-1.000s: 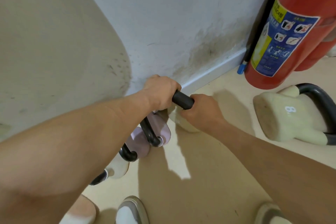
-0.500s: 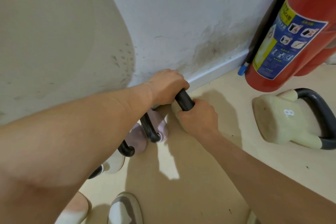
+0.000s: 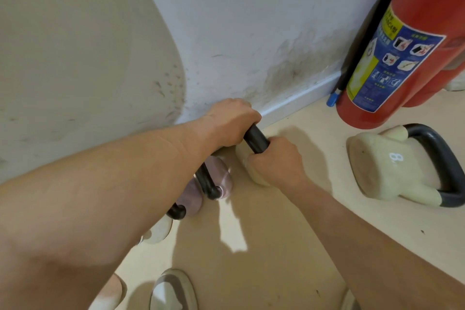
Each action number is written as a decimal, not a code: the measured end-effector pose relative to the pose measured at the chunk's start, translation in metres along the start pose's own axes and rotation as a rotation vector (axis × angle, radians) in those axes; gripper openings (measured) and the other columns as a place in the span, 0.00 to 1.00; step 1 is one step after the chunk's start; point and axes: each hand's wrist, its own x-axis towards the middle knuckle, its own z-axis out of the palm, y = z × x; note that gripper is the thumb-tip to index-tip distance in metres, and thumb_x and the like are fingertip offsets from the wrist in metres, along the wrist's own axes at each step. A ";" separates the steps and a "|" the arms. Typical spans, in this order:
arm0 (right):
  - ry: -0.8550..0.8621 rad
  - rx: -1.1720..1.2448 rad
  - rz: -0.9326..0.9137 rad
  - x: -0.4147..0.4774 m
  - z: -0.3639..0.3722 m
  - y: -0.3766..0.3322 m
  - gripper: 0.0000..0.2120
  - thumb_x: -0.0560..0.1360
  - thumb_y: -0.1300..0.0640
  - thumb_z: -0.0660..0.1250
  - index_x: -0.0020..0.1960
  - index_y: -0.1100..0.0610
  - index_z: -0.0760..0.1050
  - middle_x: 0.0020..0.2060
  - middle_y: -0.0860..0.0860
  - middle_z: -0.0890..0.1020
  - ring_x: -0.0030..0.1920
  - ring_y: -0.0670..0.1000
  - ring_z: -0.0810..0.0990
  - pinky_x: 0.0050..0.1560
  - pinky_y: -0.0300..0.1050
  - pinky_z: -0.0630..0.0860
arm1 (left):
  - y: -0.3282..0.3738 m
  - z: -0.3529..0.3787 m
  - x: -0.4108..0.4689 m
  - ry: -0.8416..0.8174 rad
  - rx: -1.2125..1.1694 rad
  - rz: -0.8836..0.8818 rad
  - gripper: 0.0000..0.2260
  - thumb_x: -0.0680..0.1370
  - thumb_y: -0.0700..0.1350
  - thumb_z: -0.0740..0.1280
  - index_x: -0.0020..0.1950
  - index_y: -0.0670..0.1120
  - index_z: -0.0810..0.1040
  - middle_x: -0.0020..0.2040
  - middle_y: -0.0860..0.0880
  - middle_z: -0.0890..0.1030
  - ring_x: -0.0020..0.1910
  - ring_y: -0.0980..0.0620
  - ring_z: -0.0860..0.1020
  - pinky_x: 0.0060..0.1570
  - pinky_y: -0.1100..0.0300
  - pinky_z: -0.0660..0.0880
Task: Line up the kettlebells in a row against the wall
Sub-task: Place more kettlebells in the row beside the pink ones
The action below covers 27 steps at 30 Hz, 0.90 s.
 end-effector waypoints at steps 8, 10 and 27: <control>0.017 0.013 0.012 -0.002 0.003 -0.001 0.08 0.67 0.57 0.67 0.33 0.54 0.68 0.27 0.48 0.73 0.26 0.50 0.71 0.26 0.40 0.66 | -0.007 0.004 0.001 -0.006 -0.030 0.033 0.09 0.70 0.38 0.65 0.39 0.51 0.68 0.36 0.53 0.65 0.41 0.46 0.72 0.34 0.56 0.64; 0.037 0.012 -0.004 -0.002 0.004 0.000 0.08 0.66 0.57 0.67 0.33 0.54 0.68 0.27 0.48 0.73 0.27 0.51 0.72 0.27 0.41 0.67 | -0.007 0.005 0.001 0.018 -0.073 0.000 0.09 0.69 0.38 0.66 0.42 0.51 0.70 0.41 0.50 0.69 0.43 0.46 0.72 0.34 0.57 0.63; -0.021 0.402 -0.058 -0.006 0.020 0.018 0.06 0.64 0.53 0.70 0.30 0.53 0.76 0.25 0.49 0.80 0.27 0.49 0.77 0.33 0.49 0.77 | 0.085 0.032 -0.044 0.360 -1.977 -0.997 0.19 0.83 0.55 0.52 0.53 0.47 0.79 0.47 0.45 0.84 0.44 0.52 0.83 0.42 0.58 0.78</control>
